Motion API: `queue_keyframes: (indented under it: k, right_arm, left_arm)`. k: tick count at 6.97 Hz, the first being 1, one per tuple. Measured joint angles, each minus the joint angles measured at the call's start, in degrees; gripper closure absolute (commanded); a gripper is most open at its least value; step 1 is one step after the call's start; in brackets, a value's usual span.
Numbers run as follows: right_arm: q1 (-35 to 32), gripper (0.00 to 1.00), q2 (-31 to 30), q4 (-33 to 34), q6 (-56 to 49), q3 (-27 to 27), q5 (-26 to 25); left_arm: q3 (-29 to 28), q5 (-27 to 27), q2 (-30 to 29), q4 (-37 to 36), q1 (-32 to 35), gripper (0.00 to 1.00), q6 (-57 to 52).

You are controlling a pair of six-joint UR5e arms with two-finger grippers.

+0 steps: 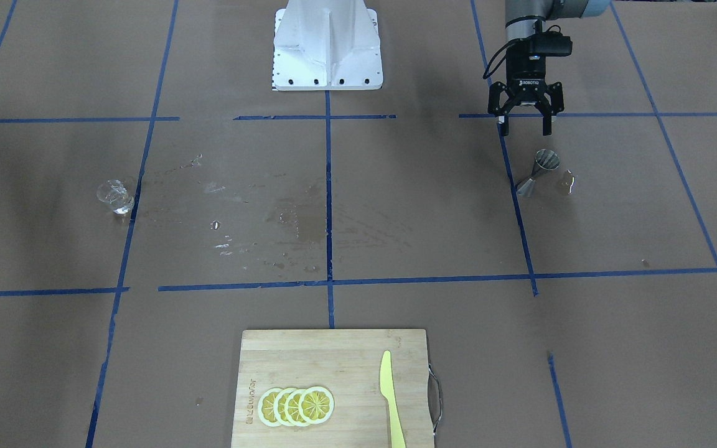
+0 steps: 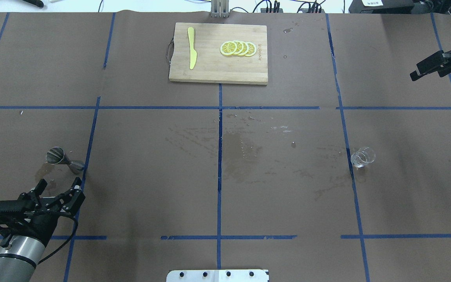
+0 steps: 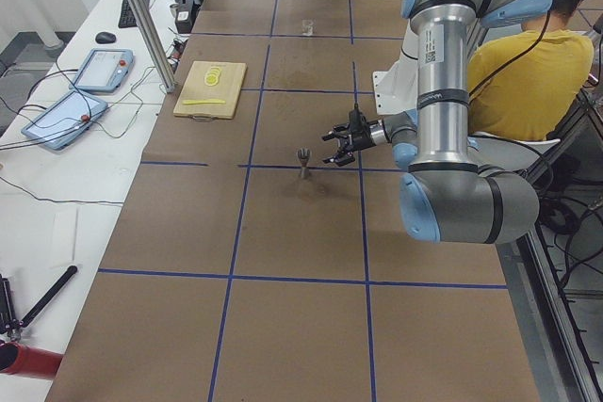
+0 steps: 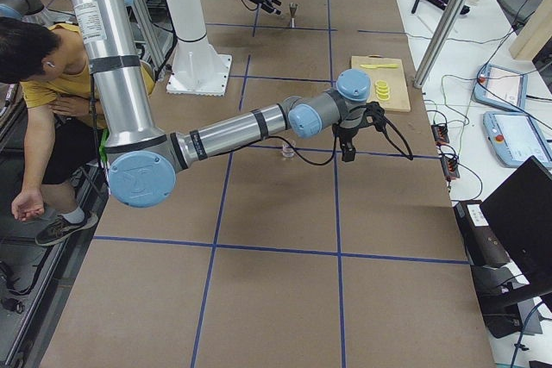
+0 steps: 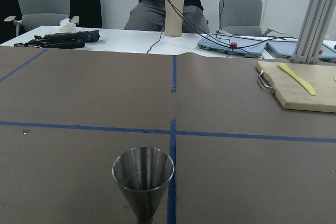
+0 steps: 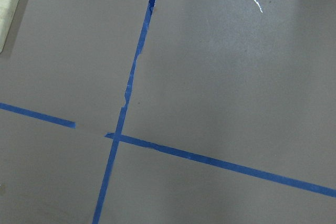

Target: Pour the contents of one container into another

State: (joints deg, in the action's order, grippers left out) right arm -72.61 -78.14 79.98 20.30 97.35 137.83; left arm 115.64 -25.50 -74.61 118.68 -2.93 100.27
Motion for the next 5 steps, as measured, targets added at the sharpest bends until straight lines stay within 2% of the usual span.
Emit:
queue_keyframes:
  k: [5]
  right_arm:
    - [0.0, 0.00, 0.0, 0.0, -0.1, -0.2, 0.0]
  left_arm:
    - [-6.6, 0.0, -2.9, 0.7, 0.4, 0.06, 0.5]
